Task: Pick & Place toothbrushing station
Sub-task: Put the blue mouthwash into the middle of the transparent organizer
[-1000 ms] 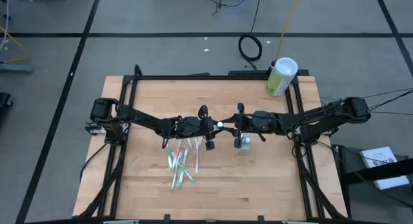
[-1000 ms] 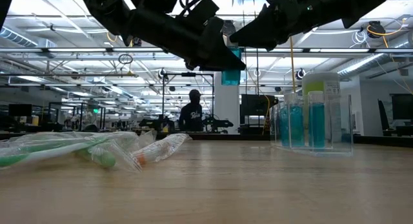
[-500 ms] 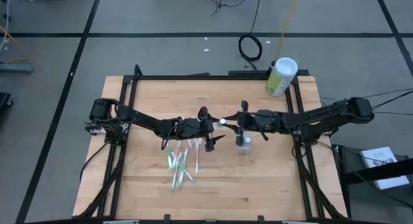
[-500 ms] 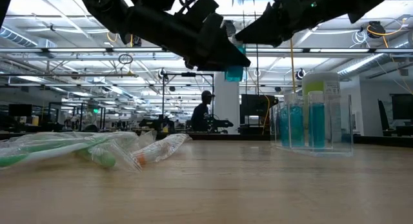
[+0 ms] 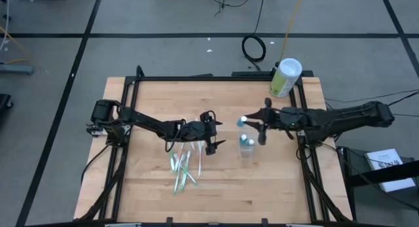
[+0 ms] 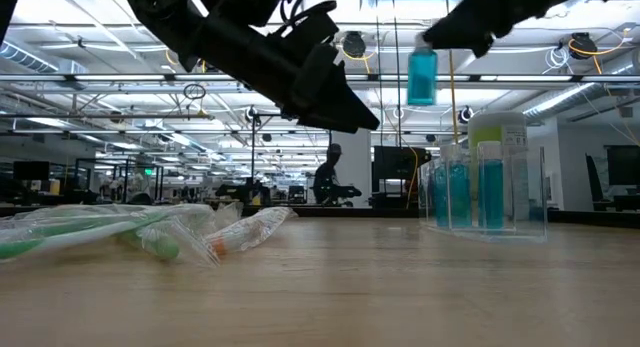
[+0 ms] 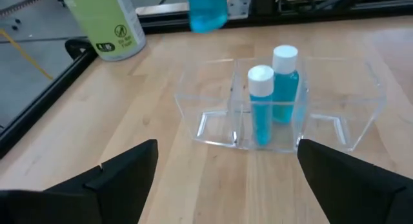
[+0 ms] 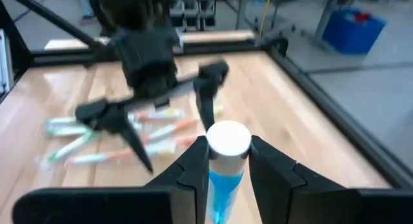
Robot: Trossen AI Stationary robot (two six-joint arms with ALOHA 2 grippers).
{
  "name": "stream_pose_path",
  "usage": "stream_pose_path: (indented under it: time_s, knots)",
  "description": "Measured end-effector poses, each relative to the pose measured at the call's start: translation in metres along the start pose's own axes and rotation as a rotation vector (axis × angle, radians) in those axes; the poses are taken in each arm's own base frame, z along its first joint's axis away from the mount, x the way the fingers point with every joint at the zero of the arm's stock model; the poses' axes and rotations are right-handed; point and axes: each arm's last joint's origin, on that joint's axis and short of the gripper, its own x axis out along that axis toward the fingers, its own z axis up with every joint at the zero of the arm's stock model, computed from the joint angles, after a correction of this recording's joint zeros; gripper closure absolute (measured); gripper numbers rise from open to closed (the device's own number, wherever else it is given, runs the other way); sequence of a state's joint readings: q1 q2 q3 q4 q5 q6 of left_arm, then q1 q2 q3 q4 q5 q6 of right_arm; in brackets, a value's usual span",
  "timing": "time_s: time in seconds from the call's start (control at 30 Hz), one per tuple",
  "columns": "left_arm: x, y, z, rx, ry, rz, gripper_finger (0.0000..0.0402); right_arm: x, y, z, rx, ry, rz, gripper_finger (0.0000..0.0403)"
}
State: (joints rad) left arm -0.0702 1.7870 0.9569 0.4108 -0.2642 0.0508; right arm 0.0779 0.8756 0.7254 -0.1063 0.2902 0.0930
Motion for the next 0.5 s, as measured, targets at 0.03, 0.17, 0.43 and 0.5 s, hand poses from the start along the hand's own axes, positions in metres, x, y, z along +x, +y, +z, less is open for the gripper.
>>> stream_pose_path:
  time_s: [0.03,0.17,0.43,0.5]
  knots:
    - [0.0,0.001,0.0,-0.001,-0.003,0.002,0.0026,-0.004,-0.001,-0.001,0.016,0.015,0.002,0.0323]
    - [0.0,0.002,0.0,0.001,-0.001,0.005,0.0032,-0.018,-0.002,-0.007,0.069,0.076,0.012,0.0324]
    - [0.001,0.005,0.0,-0.001,-0.001,0.018,0.0023,-0.014,0.003,-0.024,0.111,0.185,0.017,0.0326]
    - [0.001,0.005,0.0,-0.001,-0.001,0.018,0.0025,-0.011,0.004,-0.032,0.114,0.205,0.015,0.0327]
